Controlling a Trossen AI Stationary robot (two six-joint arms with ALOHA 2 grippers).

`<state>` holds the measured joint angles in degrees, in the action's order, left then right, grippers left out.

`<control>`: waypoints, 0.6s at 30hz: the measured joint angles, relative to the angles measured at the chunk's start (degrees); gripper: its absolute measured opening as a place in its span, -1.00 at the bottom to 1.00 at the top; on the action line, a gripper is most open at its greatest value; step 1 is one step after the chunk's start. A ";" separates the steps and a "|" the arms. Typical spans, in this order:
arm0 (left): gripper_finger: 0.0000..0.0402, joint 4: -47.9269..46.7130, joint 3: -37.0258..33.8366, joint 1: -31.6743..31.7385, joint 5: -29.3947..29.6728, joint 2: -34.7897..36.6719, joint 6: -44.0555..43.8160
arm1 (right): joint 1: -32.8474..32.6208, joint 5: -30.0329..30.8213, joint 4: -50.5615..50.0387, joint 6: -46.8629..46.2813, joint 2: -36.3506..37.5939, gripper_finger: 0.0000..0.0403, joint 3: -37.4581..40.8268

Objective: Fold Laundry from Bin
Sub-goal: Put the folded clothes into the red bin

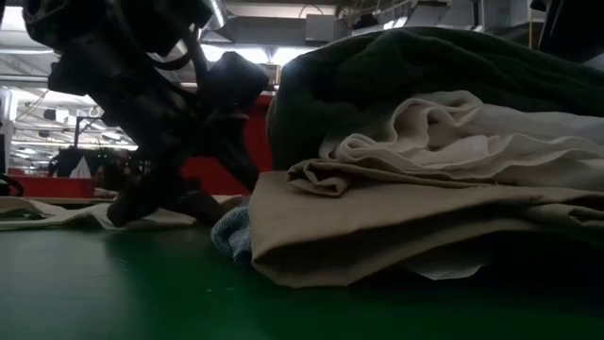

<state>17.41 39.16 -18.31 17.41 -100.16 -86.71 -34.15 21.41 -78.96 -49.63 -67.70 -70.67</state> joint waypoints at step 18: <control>-0.95 -2.20 0.02 0.58 -8.81 0.09 9.16 | 0.00 -2.87 -1.97 -2.52 0.00 -0.30 0.00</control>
<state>15.21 39.18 -17.73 8.60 -100.07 -77.55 -34.15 18.54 -80.93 -52.15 -67.70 -70.67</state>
